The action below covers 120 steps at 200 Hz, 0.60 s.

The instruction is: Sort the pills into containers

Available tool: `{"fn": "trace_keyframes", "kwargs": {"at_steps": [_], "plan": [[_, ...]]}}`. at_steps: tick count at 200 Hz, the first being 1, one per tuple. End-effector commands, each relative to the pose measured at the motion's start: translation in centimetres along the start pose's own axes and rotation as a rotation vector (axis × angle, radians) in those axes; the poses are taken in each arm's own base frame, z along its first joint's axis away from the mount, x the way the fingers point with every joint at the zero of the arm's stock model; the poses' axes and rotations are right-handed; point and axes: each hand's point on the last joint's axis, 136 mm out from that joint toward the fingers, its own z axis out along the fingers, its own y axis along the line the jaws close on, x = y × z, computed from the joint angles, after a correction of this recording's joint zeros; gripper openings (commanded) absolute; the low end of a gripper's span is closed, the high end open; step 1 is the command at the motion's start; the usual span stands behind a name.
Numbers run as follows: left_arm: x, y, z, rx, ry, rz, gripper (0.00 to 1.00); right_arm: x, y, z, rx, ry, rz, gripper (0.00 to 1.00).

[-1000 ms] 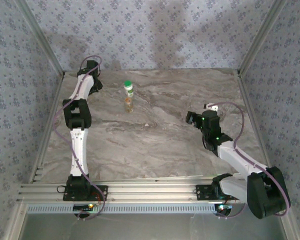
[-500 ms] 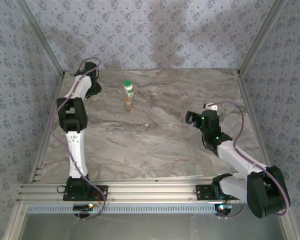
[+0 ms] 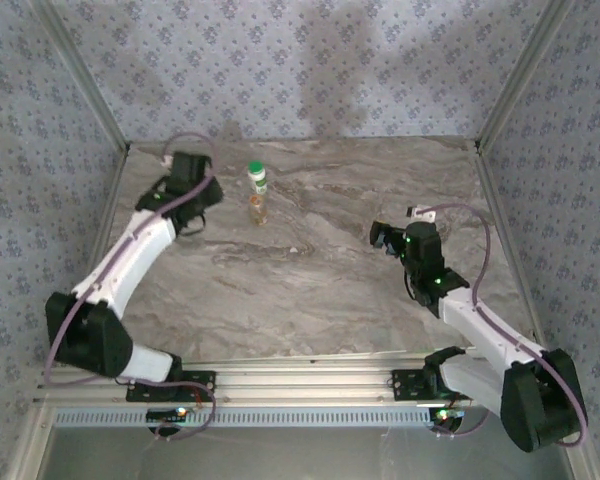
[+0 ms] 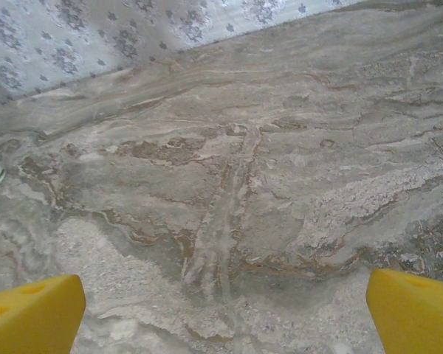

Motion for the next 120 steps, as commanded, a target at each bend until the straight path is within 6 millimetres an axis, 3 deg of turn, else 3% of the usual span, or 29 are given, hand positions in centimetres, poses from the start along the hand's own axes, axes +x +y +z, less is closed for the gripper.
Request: {"fn": "trace_keyframes", "kwargs": {"at_steps": [1,32,57,94,120], "plan": [[4.4,-3.1,-1.4,0.075,-0.001,0.031,0.44,-1.5,0.2,-1.8,0.010,-0.006,0.023,1.00],[10.2,-8.5,-2.2,0.183,0.035,0.088,0.44,-1.1,-0.9,-5.1,0.024,0.007,0.083,1.00],[14.7,-12.2,-1.3,0.213,0.077,0.140,0.44,-0.4,-1.8,-7.4,0.028,0.008,0.119,1.00],[21.0,-14.3,2.3,0.214,0.189,0.139,0.43,1.0,-3.0,-9.1,0.047,0.036,0.129,1.00],[23.6,-14.4,4.0,0.198,0.220,0.125,0.43,2.0,-3.3,-9.2,0.056,0.070,0.115,1.00]]}}
